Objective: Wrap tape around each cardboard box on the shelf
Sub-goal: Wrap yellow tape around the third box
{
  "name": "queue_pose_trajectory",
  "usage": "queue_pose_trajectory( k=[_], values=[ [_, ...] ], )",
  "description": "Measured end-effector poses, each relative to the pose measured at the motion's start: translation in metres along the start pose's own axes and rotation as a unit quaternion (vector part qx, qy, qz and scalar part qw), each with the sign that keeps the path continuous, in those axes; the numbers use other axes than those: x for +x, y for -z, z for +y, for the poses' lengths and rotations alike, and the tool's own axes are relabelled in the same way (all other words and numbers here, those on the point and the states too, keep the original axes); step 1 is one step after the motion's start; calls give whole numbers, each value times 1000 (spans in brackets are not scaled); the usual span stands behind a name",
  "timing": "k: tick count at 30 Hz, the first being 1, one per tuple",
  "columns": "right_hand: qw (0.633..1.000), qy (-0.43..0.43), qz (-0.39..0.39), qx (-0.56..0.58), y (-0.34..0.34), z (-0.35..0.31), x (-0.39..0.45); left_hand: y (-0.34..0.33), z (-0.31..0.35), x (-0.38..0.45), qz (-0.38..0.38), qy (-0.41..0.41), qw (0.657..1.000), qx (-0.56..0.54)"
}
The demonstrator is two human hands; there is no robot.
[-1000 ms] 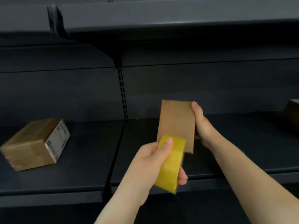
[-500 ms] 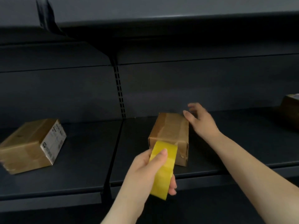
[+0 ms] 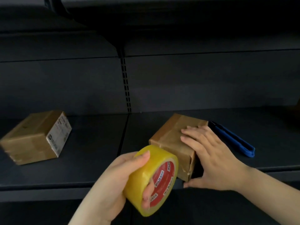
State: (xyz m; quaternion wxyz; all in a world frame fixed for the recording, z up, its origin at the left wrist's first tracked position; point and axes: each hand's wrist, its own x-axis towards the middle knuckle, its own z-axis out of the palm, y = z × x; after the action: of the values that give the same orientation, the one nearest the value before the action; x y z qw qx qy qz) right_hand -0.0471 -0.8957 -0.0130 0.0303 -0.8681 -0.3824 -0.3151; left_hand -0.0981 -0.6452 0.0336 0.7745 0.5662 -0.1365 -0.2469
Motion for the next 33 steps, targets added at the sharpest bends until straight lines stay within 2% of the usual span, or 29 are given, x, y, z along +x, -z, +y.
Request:
queue_pose_trajectory(
  k=[7, 10, 13, 17, 19, 22, 29, 31, 33],
  values=[
    [994, 31, 31, -104, 10, 2, 10, 4, 11, -11, -124, -26, 992, 24],
    [995, -42, 28, -90, 19, 8, 26, -5, 13, -12, -76, -42, 996, 20],
    [989, -140, 33, -17, 30, 22, 38, -16, 14, -14, -41, -36, 998, -31],
    [975, -190, 26, 108, 26, 36, 45, -26, 13, -9, -30, -82, 996, 27],
    [951, -221, 42, 212, 18, 35, 48, -29, 13, -4, -15, -85, 996, 39],
    [888, -277, 87, 357, 6, 32, 52, -33, 12, 3, -6, -89, 994, 59],
    [811, -368, 131, 436, -16, 32, 53, -40, -2, 16, 34, -91, 994, 54],
    [761, -416, 125, 482, -17, 39, 57, -42, -12, 19, 63, -37, 997, -16],
    [736, -449, 110, 495, -19, 47, 61, -46, -20, 21, 101, -14, 994, -49]
  ],
)
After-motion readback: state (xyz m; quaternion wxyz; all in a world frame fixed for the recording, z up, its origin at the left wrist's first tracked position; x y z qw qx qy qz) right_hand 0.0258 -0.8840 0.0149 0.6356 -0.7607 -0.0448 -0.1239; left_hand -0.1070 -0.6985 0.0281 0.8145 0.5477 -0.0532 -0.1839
